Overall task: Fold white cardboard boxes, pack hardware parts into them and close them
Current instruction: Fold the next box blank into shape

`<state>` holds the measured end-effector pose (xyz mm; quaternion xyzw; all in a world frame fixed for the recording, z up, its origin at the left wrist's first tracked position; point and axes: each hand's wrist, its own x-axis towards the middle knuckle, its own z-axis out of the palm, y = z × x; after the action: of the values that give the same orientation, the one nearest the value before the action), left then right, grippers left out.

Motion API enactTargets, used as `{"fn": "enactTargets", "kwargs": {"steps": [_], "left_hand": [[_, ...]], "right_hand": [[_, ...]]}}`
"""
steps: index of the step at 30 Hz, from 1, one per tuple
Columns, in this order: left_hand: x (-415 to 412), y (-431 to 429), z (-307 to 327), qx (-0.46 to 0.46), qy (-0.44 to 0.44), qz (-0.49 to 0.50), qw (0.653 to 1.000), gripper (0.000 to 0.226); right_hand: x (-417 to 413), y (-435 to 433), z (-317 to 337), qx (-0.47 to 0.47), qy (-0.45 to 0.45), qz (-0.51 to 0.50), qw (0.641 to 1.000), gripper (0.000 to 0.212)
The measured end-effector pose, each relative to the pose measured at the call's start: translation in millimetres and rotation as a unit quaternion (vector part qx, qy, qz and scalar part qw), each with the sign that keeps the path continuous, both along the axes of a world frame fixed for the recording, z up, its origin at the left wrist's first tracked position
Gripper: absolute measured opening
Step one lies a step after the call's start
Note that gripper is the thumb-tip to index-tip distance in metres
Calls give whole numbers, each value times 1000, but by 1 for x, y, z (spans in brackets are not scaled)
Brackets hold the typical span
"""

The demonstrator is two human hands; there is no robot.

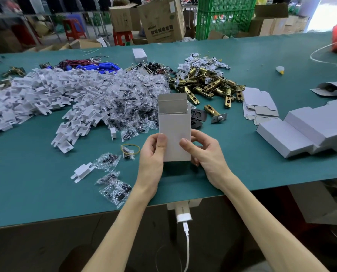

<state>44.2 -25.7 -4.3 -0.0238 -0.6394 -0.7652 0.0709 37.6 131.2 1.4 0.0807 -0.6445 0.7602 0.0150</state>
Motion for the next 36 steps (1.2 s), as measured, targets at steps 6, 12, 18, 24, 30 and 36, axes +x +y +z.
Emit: {"fn": "enactTargets", "kwargs": {"steps": [6,12,18,24,30,36], "left_hand": [[-5,-2,-4,5,-21,35,999,44],[-12,-12,3,31,-71,-9,997,32],[-33,-20,20,38,-101,-24,994,31],[-39,-12,7,88,-143,96,981,30],[-35,-10,0,67,-112,136,982,36],[-32,-8,1,57,-79,145,985,42]], "right_hand": [[-2,2,-2,-8,2,-22,1000,33],[-5,3,-5,-19,-20,-21,999,24],[-6,1,-5,23,-14,-17,1000,33],[-6,2,-7,9,-10,-59,998,22],[-4,1,-8,15,-1,-74,997,21],[-7,1,-7,7,-17,-105,994,17]]}}
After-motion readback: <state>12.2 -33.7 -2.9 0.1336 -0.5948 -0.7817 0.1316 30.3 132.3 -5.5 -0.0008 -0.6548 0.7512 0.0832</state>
